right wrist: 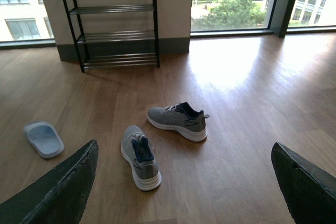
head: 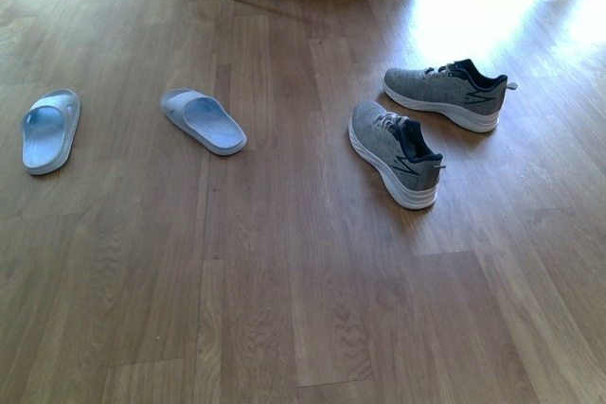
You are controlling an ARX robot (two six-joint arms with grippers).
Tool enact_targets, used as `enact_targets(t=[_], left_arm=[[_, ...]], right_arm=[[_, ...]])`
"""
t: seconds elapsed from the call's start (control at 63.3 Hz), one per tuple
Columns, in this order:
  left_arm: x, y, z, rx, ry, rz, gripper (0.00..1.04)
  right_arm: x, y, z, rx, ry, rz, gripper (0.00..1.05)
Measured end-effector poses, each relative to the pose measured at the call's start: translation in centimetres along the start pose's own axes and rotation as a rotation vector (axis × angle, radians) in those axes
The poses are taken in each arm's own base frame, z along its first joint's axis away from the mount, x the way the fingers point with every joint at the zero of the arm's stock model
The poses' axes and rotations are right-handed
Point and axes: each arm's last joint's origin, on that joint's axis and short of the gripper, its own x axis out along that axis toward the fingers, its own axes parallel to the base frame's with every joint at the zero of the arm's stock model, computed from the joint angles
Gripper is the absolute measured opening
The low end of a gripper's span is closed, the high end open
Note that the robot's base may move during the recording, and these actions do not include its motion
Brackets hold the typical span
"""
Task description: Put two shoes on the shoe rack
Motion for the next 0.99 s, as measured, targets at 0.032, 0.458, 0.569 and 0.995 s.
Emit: enact_targets(t=[0.032,0.458,0.569,0.995], left_arm=[[0.0,0.0,0.0,0.0,0.0,0.0,0.95],[0.0,0.0,0.0,0.0,0.0,0.0,0.95],[0.0,0.0,0.0,0.0,0.0,0.0,0.95],[0.0,0.0,0.0,0.0,0.0,0.0,0.95]], right_arm=[[0.0,0.0,0.0,0.0,0.0,0.0,0.96],[0.0,0.0,0.0,0.0,0.0,0.0,0.96],[0.0,0.0,0.0,0.0,0.0,0.0,0.96],[0.0,0.0,0.0,0.0,0.0,0.0,0.96]])
